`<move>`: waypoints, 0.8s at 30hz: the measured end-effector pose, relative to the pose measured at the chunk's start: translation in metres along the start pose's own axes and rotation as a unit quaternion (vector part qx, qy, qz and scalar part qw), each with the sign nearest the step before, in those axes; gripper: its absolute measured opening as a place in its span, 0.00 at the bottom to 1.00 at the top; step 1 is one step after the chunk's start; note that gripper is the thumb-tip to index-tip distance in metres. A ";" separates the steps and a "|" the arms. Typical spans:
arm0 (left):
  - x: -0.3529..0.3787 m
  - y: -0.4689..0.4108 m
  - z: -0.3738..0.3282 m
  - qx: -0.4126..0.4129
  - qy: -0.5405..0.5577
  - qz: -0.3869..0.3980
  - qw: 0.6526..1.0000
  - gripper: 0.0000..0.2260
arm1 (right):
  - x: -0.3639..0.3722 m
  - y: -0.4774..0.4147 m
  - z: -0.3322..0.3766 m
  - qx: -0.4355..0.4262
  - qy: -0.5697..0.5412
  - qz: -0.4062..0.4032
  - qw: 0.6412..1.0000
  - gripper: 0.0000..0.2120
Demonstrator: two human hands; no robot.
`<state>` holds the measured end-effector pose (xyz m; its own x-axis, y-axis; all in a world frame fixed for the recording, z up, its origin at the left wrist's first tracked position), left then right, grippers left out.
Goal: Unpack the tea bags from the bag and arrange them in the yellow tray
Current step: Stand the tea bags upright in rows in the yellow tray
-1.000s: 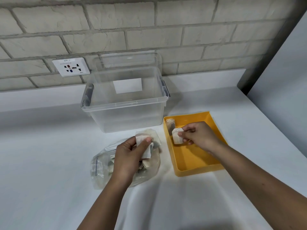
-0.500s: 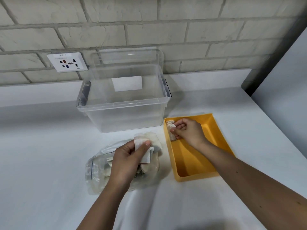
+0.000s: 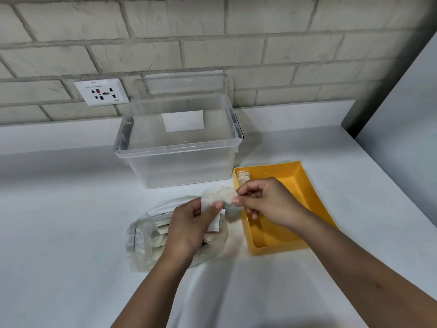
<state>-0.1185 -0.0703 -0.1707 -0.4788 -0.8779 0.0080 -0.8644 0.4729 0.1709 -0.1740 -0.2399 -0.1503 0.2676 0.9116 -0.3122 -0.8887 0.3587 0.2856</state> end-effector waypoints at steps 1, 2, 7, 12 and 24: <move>-0.001 0.001 0.000 -0.003 -0.003 0.001 1.000 0.04 | -0.007 -0.002 -0.005 0.002 -0.004 -0.022 1.000 0.03; -0.001 0.001 0.001 -0.008 0.003 0.005 1.000 0.04 | -0.015 -0.004 -0.010 0.004 -0.010 -0.049 0.999 0.03; -0.001 0.005 0.002 -0.055 0.055 0.065 0.995 0.07 | -0.048 -0.021 -0.049 0.059 -0.062 -0.136 0.987 0.05; 0.000 0.005 0.001 -0.039 0.019 0.087 0.995 0.13 | -0.029 -0.036 -0.071 0.149 -0.020 -0.065 0.986 0.04; -0.013 -0.004 0.003 -0.008 0.033 -0.004 0.999 0.12 | -0.025 -0.053 -0.069 0.154 -0.008 -0.111 0.982 0.09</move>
<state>-0.1097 -0.0603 -0.1744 -0.4601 -0.8850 0.0717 -0.8654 0.4650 0.1868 -0.1595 -0.2951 -0.2203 0.4501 0.8059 -0.3847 -0.6535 0.5908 0.4731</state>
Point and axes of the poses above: each hand's wrist, its own y-axis away from the middle knuckle, its own x-axis out of the palm, z = x × y, the point moved 6 cm from there along -y, towards the middle knuckle, and after that the axes turned 8 degrees about x, right-handed, at the moved point
